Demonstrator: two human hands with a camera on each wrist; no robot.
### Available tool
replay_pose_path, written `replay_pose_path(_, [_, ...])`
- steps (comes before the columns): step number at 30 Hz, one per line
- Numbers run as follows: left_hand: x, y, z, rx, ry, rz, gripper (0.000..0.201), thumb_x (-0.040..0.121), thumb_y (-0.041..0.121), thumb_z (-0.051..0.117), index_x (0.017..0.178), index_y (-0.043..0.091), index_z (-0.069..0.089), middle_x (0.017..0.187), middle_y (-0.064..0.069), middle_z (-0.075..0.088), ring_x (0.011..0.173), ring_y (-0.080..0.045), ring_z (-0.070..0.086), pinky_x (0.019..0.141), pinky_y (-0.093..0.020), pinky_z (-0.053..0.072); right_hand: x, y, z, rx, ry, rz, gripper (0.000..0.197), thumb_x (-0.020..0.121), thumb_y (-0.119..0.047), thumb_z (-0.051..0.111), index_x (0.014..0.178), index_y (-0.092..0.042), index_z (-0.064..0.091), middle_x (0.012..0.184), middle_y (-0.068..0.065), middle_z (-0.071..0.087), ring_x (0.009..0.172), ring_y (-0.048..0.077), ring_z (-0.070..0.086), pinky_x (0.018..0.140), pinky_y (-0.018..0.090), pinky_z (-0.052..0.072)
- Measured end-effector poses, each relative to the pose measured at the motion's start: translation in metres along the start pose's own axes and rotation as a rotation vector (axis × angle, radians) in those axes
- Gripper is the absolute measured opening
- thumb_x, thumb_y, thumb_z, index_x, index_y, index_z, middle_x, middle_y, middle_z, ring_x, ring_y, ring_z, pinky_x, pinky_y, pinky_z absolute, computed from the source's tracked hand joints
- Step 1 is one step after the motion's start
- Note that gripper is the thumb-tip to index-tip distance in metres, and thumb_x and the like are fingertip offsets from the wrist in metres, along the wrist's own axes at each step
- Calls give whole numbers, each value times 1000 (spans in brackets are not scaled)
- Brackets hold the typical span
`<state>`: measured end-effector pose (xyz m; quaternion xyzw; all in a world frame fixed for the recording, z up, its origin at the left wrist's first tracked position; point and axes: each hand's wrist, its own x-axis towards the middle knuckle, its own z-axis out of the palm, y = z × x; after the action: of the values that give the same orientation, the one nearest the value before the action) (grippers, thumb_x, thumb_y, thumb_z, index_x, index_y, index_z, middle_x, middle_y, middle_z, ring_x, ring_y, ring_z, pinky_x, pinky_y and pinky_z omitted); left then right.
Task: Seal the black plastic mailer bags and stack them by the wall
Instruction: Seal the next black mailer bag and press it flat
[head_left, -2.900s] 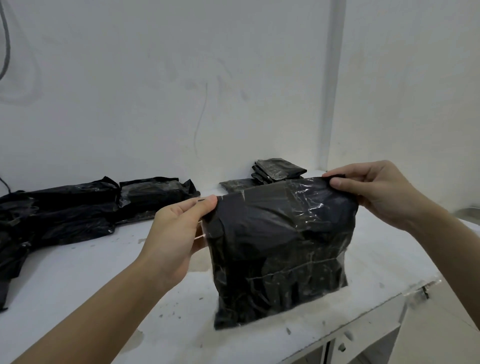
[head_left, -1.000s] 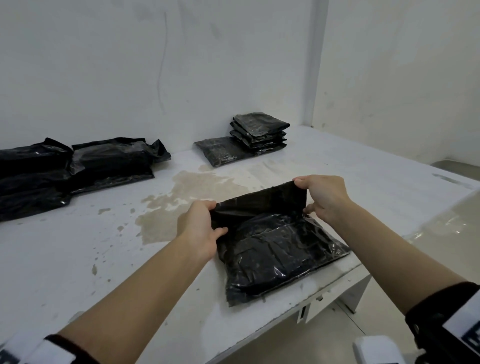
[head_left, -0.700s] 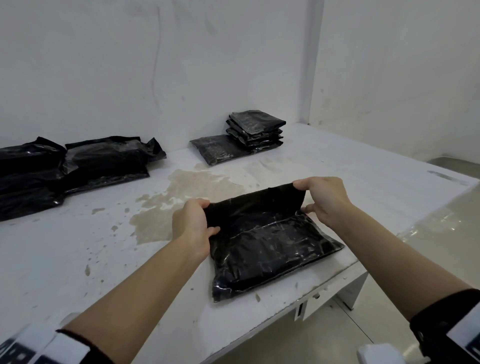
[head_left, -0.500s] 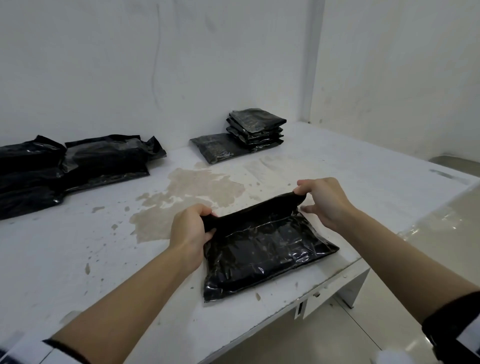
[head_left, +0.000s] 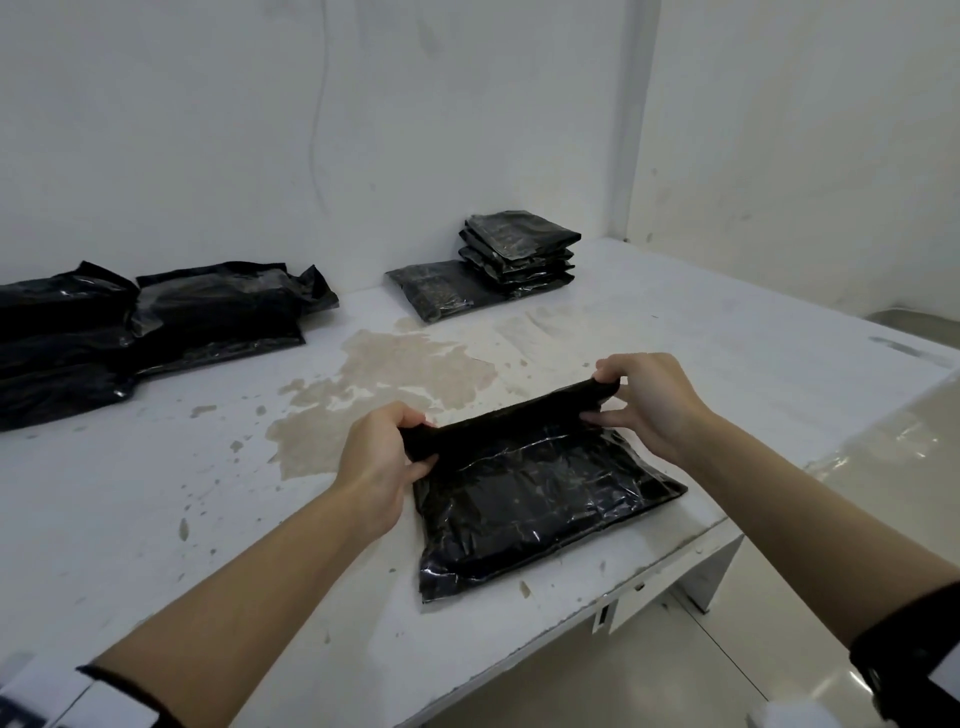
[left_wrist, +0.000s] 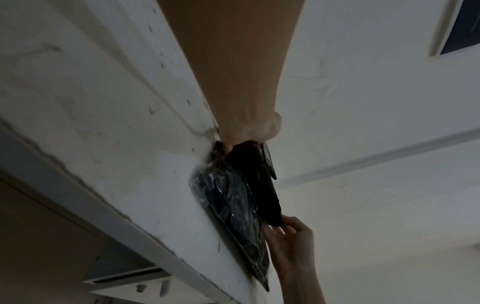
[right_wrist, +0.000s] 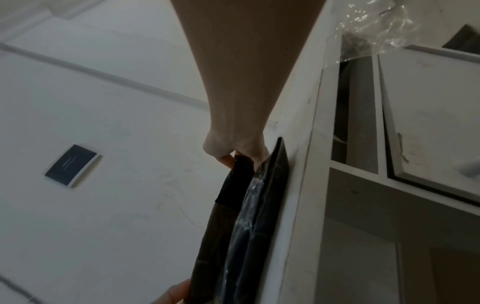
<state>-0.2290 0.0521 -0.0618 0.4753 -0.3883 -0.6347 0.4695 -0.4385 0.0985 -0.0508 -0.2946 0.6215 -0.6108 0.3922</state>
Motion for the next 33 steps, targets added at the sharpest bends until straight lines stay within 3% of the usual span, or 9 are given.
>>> replay_pose_path(4, [7, -2, -9, 231, -90, 45, 17, 88, -2, 43, 74, 2, 52, 85, -11, 50, 81, -20, 50, 86, -38, 50, 0, 6, -5, -205, -49, -33, 13, 85, 8, 41, 85, 18, 50, 115, 41, 40, 84, 32, 44, 78, 39, 55])
replay_pose_path(6, [8, -4, -11, 436, -157, 106, 12, 85, 5, 46, 77, 2, 54, 83, -14, 49, 78, -25, 44, 78, -38, 43, 2, 12, -10, -364, -92, -78, 34, 84, 8, 38, 108, 32, 36, 124, 41, 35, 103, 50, 37, 80, 38, 50])
replay_pose_path(8, [7, -4, -13, 643, -232, 190, 23, 74, 21, 49, 79, 2, 61, 79, -14, 51, 78, -22, 43, 74, -37, 36, 4, 18, -12, -449, -86, -133, 32, 82, 8, 38, 105, 31, 39, 121, 37, 40, 104, 49, 38, 80, 39, 44])
replay_pose_path(12, [9, -6, -16, 957, -335, 344, 32, 87, 14, 53, 66, -9, 60, 91, -8, 55, 80, -19, 49, 70, -18, 36, 3, 28, -13, -636, -90, -247, 32, 86, -5, 51, 55, 0, 53, 120, 0, 56, 101, 14, 52, 81, 24, 34])
replay_pose_path(16, [14, -11, -22, 1114, -371, 508, 44, 78, 36, 75, 48, 18, 48, 101, 7, 54, 97, -3, 52, 79, -14, 37, -2, 33, -11, -843, -104, -383, 39, 82, -6, 59, 47, -9, 41, 114, -3, 54, 95, 11, 51, 69, 4, 30])
replay_pose_path(22, [10, 4, -22, 1254, -419, 693, 32, 70, 43, 80, 65, 24, 54, 94, 11, 55, 94, -10, 53, 81, -18, 42, -4, 23, -22, -1013, -275, -527, 36, 79, -26, 75, 53, -19, 51, 119, 1, 56, 105, 9, 53, 82, 14, 37])
replay_pose_path(27, [-1, 8, -11, 1629, -513, 970, 43, 92, 43, 55, 134, 38, 48, 138, 21, 45, 127, -2, 37, 93, -29, 14, -11, 5, -19, -1214, -488, -824, 19, 85, -17, 69, 103, -19, 72, 126, 0, 59, 109, 17, 58, 92, 23, 40])
replay_pose_path(30, [-2, 3, -5, 1666, -617, 1012, 39, 98, 32, 42, 135, 29, 53, 142, 14, 48, 130, -7, 43, 103, -30, 33, -17, 3, -13, -1330, -623, -849, 30, 86, -8, 56, 111, -14, 72, 124, 1, 64, 109, 18, 61, 93, 15, 37])
replay_pose_path(33, [-6, 4, -1, 1667, -612, 1025, 64, 89, 49, 19, 113, 18, 69, 116, 4, 68, 106, -18, 63, 83, -38, 53, -19, -2, -15, -1309, -633, -860, 30, 87, -22, 58, 112, -15, 72, 123, 1, 66, 110, 15, 62, 97, 23, 45])
